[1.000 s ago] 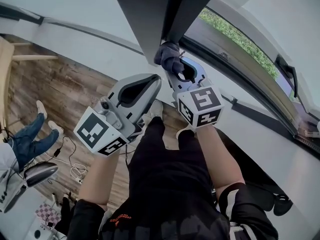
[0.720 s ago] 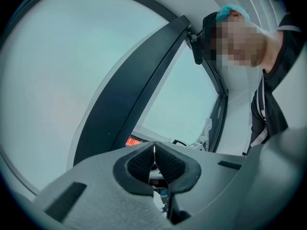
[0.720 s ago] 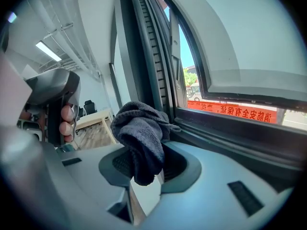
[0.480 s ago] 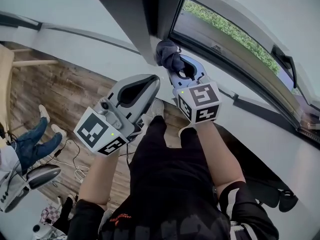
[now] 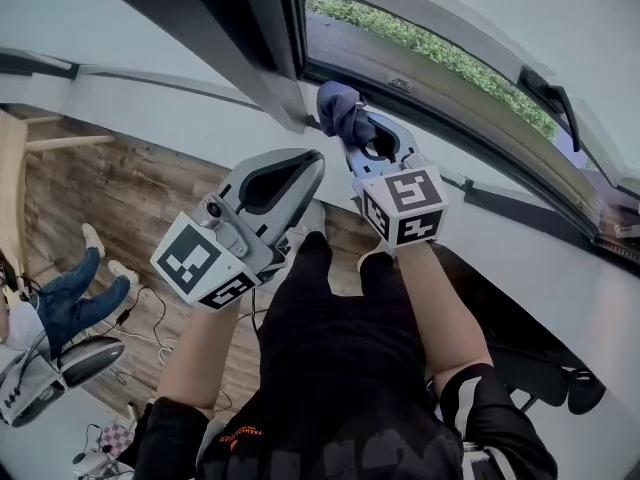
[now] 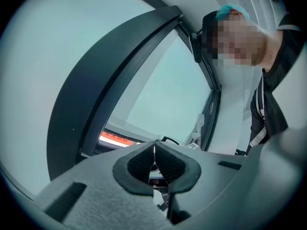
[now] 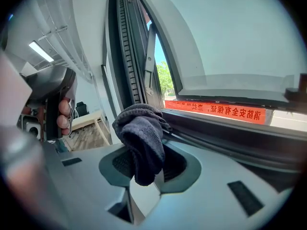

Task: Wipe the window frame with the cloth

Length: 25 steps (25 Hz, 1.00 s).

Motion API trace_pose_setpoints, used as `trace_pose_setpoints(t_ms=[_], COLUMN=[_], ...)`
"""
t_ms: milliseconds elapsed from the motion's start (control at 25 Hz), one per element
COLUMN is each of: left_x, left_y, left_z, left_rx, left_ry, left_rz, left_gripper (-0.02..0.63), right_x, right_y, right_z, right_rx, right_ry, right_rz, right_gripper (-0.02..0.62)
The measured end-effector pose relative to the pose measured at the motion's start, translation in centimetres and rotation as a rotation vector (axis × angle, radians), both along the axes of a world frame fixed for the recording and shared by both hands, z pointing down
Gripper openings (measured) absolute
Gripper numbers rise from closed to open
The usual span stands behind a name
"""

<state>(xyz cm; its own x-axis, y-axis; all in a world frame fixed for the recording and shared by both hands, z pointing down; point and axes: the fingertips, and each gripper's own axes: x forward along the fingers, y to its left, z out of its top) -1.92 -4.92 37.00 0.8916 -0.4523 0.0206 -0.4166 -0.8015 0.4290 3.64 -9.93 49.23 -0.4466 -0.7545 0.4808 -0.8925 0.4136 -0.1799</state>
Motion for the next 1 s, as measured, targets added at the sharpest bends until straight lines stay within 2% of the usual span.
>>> trace_pose_setpoints(t_ms=[320,1000], left_x=[3.7,7.0], left_y=[1.3,2.5], left_z=[-1.0,-4.6], left_rx=[0.014,0.075], left_ry=[-0.012,-0.066], left_rz=[0.048,0.059], left_gripper=[0.023,0.023], right_x=[4.1,9.1], right_y=[1.9,4.6], right_z=[-0.1,-0.5], right_rx=[-0.012,-0.042], right_ry=[0.012,-0.017], right_rz=[0.03,0.054], right_gripper=[0.104,0.104])
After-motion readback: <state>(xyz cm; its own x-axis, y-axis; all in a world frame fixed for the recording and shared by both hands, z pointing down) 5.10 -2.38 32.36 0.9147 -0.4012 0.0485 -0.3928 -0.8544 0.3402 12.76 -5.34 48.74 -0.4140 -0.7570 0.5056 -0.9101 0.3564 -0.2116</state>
